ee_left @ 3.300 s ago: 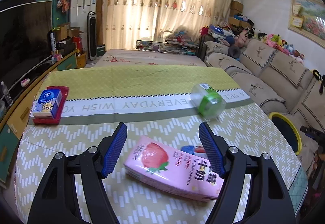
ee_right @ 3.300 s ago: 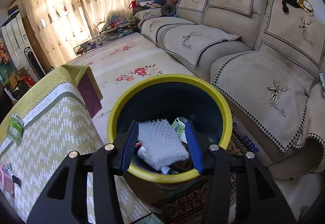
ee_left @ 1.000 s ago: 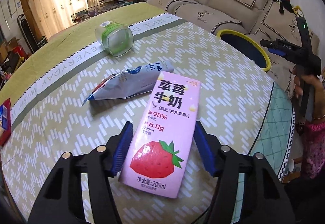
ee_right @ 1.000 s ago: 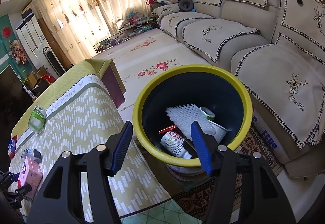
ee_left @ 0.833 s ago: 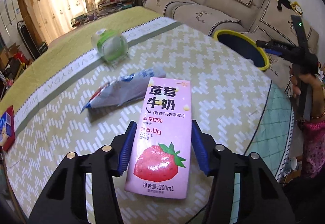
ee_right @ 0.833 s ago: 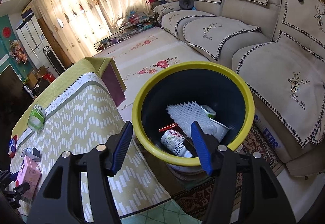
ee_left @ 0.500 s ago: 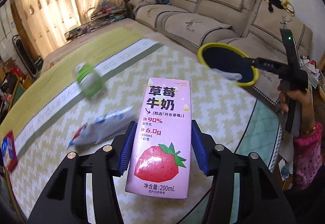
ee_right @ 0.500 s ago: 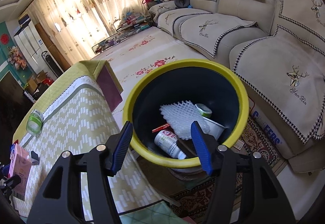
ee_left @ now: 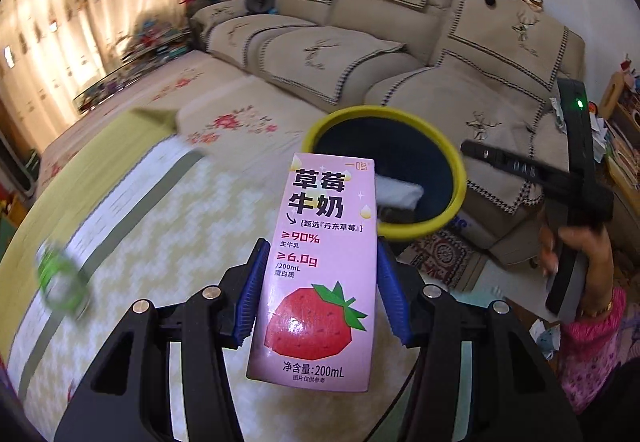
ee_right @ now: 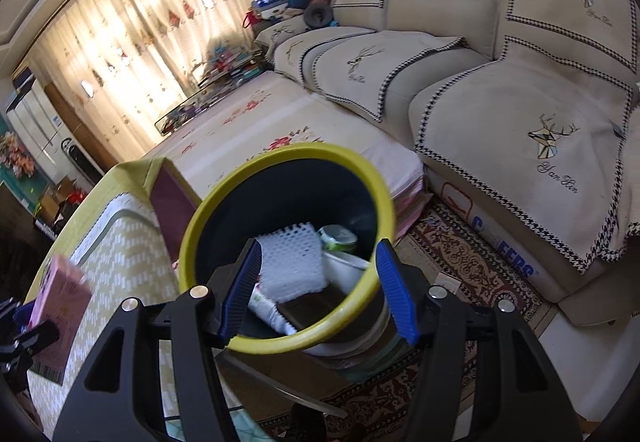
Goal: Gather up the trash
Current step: 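Carry the milk carton over the bin and open the left tool, then move the right tool to the clear green-capped jar and grasp it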
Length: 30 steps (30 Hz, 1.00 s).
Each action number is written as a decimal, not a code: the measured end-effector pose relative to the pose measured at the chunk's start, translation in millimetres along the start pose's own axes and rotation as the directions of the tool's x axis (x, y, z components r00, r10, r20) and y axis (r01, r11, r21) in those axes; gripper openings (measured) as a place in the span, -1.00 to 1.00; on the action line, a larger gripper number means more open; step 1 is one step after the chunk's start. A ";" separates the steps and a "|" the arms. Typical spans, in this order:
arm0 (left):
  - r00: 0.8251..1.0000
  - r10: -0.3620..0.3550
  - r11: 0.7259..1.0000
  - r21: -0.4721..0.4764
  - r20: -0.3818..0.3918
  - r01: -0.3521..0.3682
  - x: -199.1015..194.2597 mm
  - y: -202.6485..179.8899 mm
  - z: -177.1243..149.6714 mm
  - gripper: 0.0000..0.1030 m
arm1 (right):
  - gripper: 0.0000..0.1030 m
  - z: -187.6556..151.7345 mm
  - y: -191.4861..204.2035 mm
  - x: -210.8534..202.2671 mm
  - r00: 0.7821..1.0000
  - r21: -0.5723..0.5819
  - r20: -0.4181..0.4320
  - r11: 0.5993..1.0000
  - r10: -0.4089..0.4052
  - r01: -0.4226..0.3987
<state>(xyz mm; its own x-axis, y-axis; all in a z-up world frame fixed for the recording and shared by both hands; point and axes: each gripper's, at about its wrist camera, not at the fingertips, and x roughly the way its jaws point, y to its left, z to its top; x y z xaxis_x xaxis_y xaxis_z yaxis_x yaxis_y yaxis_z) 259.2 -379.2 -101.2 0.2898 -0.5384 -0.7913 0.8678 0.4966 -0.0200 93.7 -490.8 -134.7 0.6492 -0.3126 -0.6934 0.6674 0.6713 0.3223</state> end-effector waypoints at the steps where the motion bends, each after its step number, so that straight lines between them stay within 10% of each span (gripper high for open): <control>1: 1.000 -0.012 1.000 0.005 0.002 0.012 9.5 -6.9 11.2 0.02 | 0.10 0.7 -3.8 0.1 1.000 0.006 0.001 1.000 -0.003 0.003; 13: 0.998 -0.056 0.998 0.004 -0.039 0.056 106.9 -55.0 90.0 0.04 | 0.10 9.3 -40.3 -12.3 0.999 0.071 0.034 0.997 -0.043 0.040; 16: 0.999 -0.035 0.999 -0.021 -0.021 0.035 115.5 -53.6 96.6 0.44 | 0.10 9.2 -42.3 -12.8 0.998 0.073 0.035 0.996 -0.045 0.042; 30: 0.985 0.008 0.986 -0.165 0.172 0.021 -6.6 6.3 33.3 0.56 | 0.10 -0.2 -16.5 -0.4 1.000 0.023 -0.007 1.000 0.001 -0.001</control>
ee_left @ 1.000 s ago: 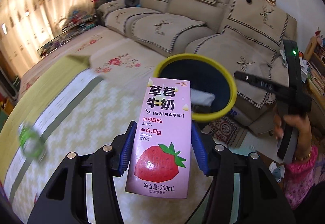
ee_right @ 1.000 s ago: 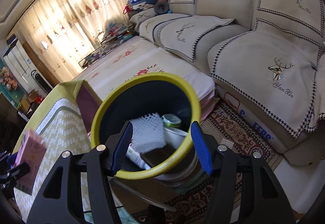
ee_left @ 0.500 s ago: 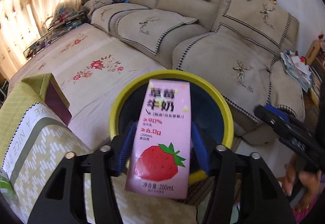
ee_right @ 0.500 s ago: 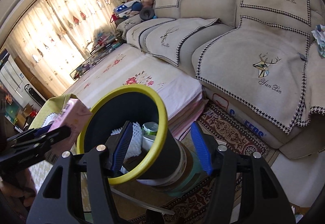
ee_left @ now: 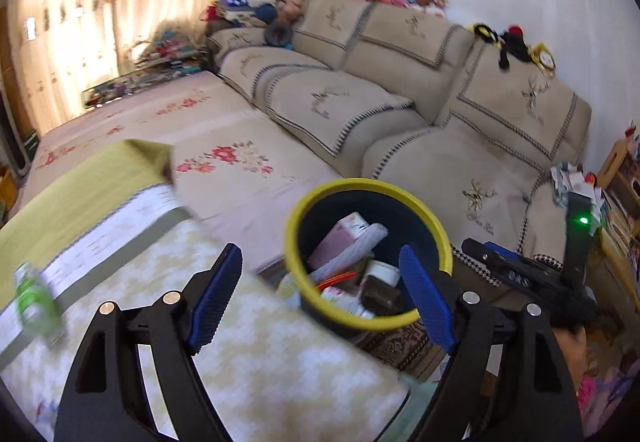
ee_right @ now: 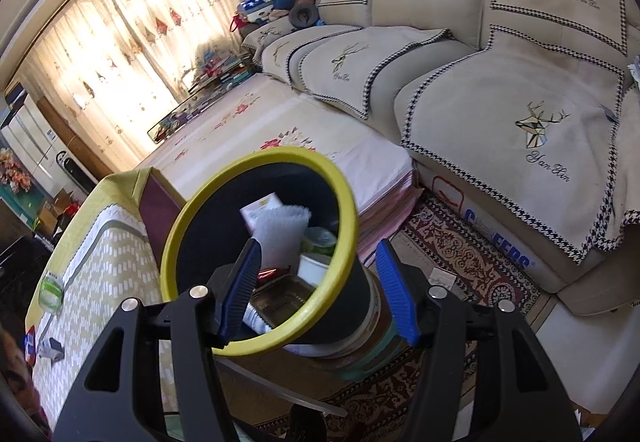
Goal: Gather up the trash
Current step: 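Move the right tool to the clear green-capped jar and grasp it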
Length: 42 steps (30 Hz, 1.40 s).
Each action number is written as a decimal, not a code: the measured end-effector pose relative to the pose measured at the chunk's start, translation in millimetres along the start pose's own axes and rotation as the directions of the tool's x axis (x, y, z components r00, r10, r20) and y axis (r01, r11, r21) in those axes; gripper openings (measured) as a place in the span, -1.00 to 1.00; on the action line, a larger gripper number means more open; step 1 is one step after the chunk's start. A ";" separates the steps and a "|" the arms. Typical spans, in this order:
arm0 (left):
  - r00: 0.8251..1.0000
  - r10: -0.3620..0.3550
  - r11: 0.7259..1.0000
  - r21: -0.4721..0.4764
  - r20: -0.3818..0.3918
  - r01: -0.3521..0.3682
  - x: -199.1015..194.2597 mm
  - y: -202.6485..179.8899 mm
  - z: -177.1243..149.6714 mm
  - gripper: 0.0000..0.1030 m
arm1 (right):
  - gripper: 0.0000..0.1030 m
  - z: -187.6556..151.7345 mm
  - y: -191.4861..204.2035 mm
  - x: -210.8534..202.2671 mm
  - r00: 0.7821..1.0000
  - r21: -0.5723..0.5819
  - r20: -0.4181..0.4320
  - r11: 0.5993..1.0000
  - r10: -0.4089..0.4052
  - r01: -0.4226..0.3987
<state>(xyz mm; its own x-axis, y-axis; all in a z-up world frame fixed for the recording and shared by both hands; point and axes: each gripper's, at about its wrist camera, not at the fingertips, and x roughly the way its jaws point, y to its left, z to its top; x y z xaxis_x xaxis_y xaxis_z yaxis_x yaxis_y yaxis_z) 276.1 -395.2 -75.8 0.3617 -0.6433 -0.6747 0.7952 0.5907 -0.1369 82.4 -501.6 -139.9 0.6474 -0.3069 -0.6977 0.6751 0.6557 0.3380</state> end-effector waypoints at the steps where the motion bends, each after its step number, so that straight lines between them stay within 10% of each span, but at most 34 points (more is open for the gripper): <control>1: 1.000 0.017 1.000 -0.012 0.018 -0.017 -13.5 8.8 -6.3 0.58 | 0.10 -0.9 2.8 0.5 1.000 -0.004 -0.002 1.000 0.003 -0.003; 9: 0.959 0.248 0.962 -0.150 0.139 -0.227 -121.2 98.7 -63.9 0.65 | 0.10 -10.6 44.9 3.9 0.999 -0.071 -0.026 0.997 0.038 -0.040; 17: 0.823 0.546 0.820 -0.300 0.155 -0.488 -200.1 201.3 -130.0 0.72 | 0.10 -26.9 131.0 4.7 0.990 -0.213 -0.074 0.968 0.120 -0.133; 22: 0.784 0.609 0.757 -0.384 0.120 -0.529 -213.5 255.7 -166.2 0.72 | 0.10 -43.5 213.3 3.4 0.968 -0.335 -0.137 0.909 0.212 -0.246; 33: 0.824 0.559 0.748 -0.486 0.092 -0.453 -206.1 293.6 -199.8 0.73 | 0.14 -80.6 376.3 11.1 0.923 -0.543 -0.251 0.747 0.292 -0.384; 42: 0.838 0.539 0.751 -0.501 0.088 -0.431 -194.3 283.9 -196.9 0.73 | 0.27 -113.3 451.7 43.1 0.946 -0.692 -0.244 0.645 0.213 -0.324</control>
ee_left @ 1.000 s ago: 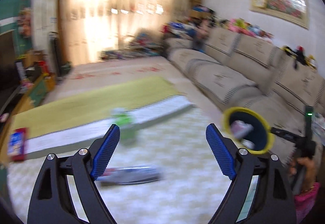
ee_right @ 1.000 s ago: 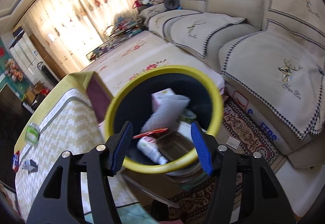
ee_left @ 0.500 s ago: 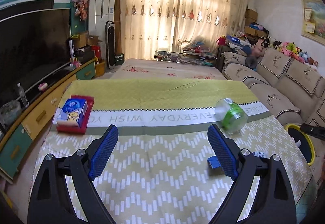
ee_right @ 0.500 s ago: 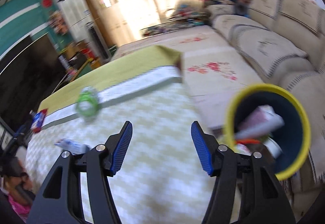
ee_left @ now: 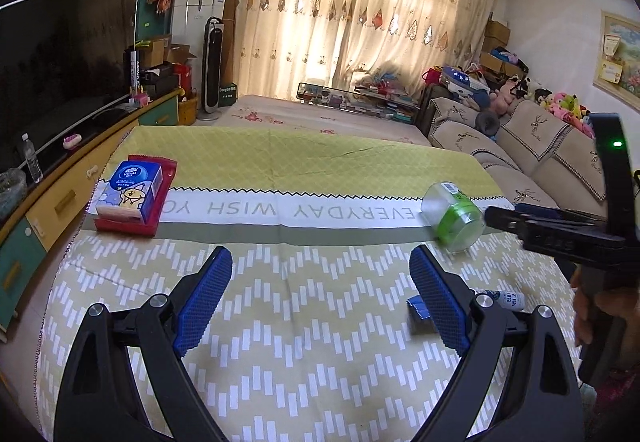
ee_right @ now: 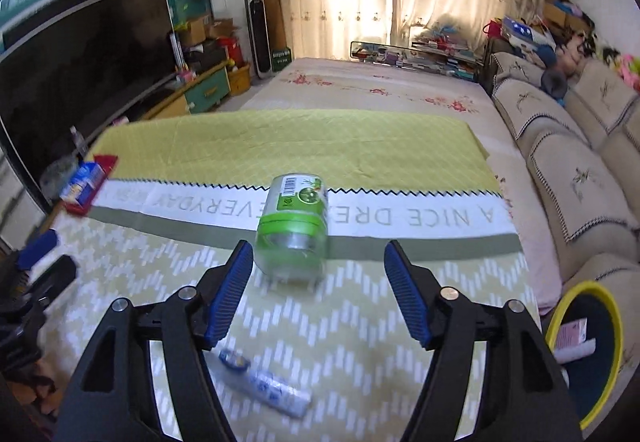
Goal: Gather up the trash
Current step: 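Move the right tool to the clear green-capped jar and grasp it, then carry the green-capped jar over the bin and open the right tool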
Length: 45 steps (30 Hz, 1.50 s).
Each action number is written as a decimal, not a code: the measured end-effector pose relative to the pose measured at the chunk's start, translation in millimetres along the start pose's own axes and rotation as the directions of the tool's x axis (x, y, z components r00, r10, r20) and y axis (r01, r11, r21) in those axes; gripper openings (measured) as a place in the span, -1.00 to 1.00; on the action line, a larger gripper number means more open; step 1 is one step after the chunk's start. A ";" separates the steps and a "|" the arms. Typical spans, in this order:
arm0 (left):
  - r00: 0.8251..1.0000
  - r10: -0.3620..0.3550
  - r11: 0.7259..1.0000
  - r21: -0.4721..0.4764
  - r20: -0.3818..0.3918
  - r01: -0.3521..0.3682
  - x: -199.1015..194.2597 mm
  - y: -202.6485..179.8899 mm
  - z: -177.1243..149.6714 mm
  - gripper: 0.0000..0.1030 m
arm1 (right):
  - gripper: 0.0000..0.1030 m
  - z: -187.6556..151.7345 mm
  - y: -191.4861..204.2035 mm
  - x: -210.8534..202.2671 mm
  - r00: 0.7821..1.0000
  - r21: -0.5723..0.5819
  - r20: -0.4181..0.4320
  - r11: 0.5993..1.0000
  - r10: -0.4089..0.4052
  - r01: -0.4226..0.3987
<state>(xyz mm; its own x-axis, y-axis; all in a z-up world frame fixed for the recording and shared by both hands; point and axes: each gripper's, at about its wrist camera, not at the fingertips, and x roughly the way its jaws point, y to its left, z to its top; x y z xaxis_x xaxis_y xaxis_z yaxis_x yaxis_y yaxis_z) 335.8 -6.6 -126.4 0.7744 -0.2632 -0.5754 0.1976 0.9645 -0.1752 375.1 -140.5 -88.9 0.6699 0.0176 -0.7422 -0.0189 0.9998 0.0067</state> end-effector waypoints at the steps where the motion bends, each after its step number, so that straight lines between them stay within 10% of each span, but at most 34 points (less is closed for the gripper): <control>1: 1.000 -0.004 1.000 -0.005 -0.004 0.004 0.8 0.9 -0.3 0.73 | 0.27 1.1 -0.7 5.0 1.000 -0.003 -0.008 1.000 0.000 0.000; 17: 0.999 -0.037 0.999 -0.010 -0.029 0.036 6.7 -0.1 -3.9 0.73 | 0.32 1.7 15.2 48.5 0.998 -0.011 -0.062 1.000 0.014 -0.015; 20: 0.999 -0.034 0.999 -0.006 -0.032 0.034 7.8 -1.1 -3.8 0.73 | -0.04 0.7 16.3 51.2 0.998 -0.011 -0.062 1.000 0.023 -0.023; 45: 0.998 -0.050 0.999 0.014 -0.031 0.050 7.3 -7.3 -9.5 0.73 | -0.07 -51.8 -57.3 -76.9 0.990 0.194 0.073 0.972 0.124 -0.136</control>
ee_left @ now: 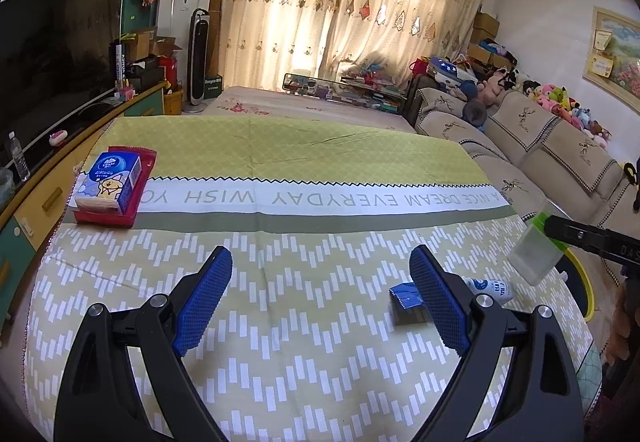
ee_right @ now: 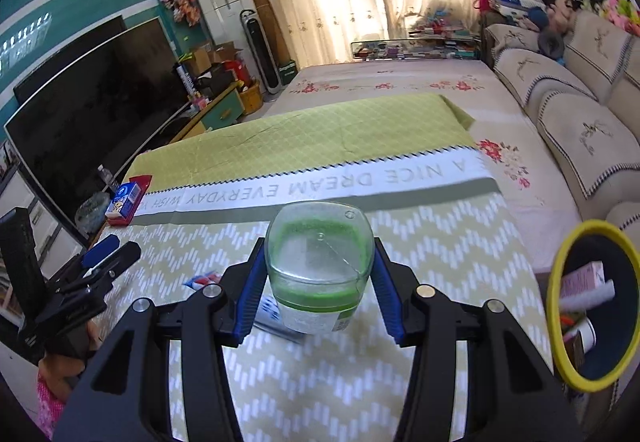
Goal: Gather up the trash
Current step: 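Carry the green-capped jar over the bin and open the right tool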
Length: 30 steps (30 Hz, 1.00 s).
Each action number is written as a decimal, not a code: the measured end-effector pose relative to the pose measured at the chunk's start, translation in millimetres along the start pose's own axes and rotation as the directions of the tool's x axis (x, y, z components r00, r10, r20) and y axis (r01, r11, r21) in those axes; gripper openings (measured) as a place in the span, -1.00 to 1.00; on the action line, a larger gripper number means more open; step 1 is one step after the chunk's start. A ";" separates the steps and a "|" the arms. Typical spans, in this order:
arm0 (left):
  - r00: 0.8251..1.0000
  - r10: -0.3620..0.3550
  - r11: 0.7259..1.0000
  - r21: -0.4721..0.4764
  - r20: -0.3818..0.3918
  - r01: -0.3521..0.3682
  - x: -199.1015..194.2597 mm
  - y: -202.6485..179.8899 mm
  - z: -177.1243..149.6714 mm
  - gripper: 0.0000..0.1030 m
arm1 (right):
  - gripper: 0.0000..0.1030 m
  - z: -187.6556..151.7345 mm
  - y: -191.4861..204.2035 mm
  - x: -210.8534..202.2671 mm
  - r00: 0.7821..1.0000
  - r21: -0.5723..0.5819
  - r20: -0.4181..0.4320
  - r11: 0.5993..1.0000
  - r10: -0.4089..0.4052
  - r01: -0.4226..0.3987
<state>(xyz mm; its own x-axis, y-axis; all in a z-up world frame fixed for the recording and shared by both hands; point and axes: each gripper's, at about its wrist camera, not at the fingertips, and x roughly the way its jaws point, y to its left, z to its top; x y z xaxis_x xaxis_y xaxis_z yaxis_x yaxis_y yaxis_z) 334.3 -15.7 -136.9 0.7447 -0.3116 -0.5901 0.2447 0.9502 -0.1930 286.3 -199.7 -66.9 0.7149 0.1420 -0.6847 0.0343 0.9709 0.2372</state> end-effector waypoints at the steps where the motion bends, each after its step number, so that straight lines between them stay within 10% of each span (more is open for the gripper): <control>1: 1.000 0.001 1.000 0.004 -0.001 -0.001 0.5 -1.2 -0.7 0.73 | -0.07 -1.9 -5.3 -3.3 1.000 0.013 0.004 1.000 -0.005 0.005; 10: 1.000 -0.016 1.000 0.026 -0.010 0.016 3.7 -16.1 -4.6 0.73 | -0.07 -19.8 -75.9 -37.0 0.987 0.163 0.060 0.977 -0.146 0.135; 30: 0.981 -0.182 0.973 0.137 -0.061 0.188 1.8 -62.8 2.7 0.73 | -0.06 -54.6 -237.6 -73.9 0.874 0.418 0.005 0.795 -0.486 0.440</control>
<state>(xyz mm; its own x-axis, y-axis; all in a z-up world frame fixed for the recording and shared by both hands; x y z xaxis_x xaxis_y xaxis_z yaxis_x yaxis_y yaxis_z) 321.9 -76.0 -123.7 0.6486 -0.4784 -0.5920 0.4631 0.8653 -0.1918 187.1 -430.2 -110.3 0.6117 -0.3488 -0.7100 0.6334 0.7537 0.1754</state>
